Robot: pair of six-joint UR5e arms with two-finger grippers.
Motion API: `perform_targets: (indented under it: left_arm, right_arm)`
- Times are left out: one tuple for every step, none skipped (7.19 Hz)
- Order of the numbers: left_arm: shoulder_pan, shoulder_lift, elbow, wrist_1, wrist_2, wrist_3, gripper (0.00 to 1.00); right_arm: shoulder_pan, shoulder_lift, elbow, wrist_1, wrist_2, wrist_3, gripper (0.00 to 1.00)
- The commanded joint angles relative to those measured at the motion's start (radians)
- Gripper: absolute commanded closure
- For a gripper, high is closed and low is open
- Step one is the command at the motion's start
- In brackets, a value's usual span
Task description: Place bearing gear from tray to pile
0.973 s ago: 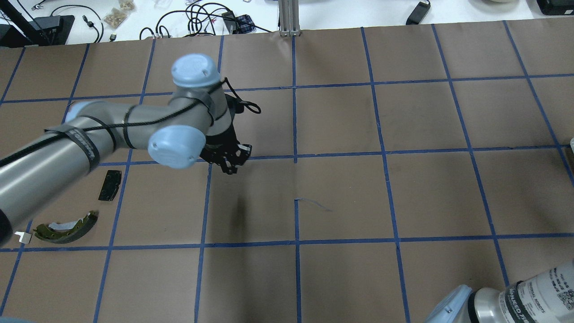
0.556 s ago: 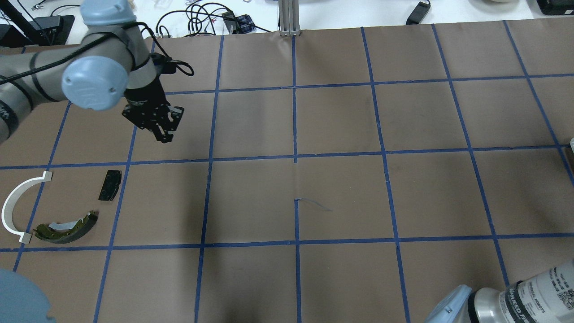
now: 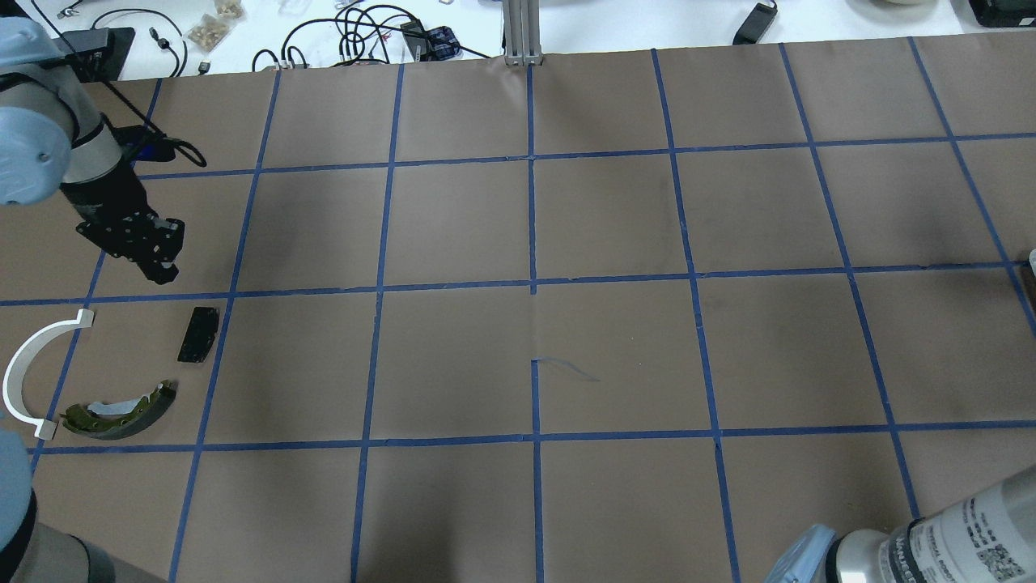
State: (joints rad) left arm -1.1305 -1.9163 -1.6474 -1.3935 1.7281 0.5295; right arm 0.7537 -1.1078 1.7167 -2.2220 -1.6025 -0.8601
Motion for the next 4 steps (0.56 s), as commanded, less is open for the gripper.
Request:
perform_targets:
  left_arm:
    - [0.066,-0.041,-0.061,0.12,0.002,0.055,1.0]
    - [0.069,-0.058,-0.09,0.17,0.002,0.076,1.0]
    - [0.08,-0.075,-0.103,0.191,0.002,0.078,1.0]
    - [0.093,-0.092,-0.103,0.208,0.001,0.08,1.0]
  right_arm:
    - [0.279,-0.137,0.084,0.053,0.003,0.282,0.96]
    - [0.441,-0.176,0.105,0.053,0.003,0.444,0.96]
    - [0.598,-0.197,0.109,0.053,0.001,0.68,0.96]
    - [0.778,-0.192,0.109,0.05,0.003,0.925,0.96]
